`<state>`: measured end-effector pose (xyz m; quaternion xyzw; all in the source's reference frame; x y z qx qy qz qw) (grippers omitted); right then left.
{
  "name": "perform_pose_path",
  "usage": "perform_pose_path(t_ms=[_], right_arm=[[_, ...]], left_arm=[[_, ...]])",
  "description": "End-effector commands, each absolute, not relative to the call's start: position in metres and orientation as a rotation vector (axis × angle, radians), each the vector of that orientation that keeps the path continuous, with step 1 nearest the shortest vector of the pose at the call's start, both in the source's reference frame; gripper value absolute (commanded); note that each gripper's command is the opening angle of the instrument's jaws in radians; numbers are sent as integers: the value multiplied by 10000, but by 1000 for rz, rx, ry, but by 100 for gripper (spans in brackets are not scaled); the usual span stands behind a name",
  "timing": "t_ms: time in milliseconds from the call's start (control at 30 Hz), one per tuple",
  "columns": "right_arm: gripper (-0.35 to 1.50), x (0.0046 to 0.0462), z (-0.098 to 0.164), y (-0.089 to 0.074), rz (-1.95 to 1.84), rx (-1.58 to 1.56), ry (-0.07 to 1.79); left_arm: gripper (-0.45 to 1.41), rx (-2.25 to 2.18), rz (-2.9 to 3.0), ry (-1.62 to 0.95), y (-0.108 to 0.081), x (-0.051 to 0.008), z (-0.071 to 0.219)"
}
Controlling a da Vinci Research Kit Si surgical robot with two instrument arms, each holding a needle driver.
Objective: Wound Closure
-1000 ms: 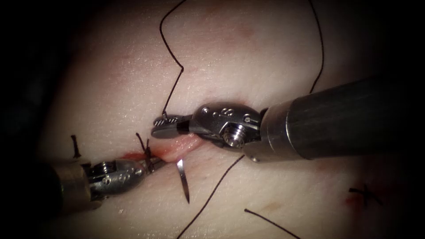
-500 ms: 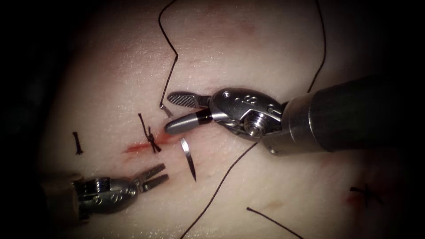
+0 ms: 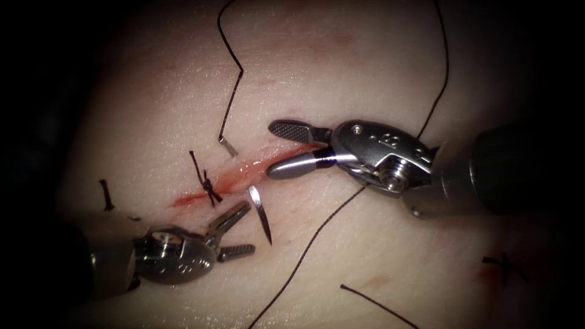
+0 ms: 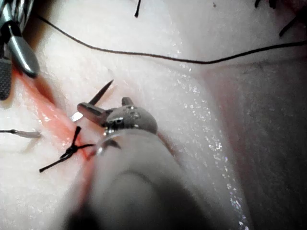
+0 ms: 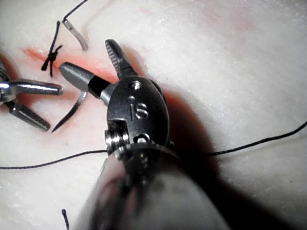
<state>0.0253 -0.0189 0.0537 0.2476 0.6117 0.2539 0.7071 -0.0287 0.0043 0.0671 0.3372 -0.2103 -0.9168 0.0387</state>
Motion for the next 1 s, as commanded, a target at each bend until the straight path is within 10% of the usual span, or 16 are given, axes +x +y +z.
perform_pose_path(t_ms=[33, 800, 1000], right_arm=[[96, 254, 544, -196, 560, 534, 1370], [81, 220, 541, -202, 597, 437, 1437], [51, 219, 542, -211, 597, 427, 1450]], left_arm=[[61, 1016, -2785, -662, 37, -294, 678], [72, 887, -2552, -951, 61, -321, 706], [2, 900, -2536, -949, 64, -316, 709]])
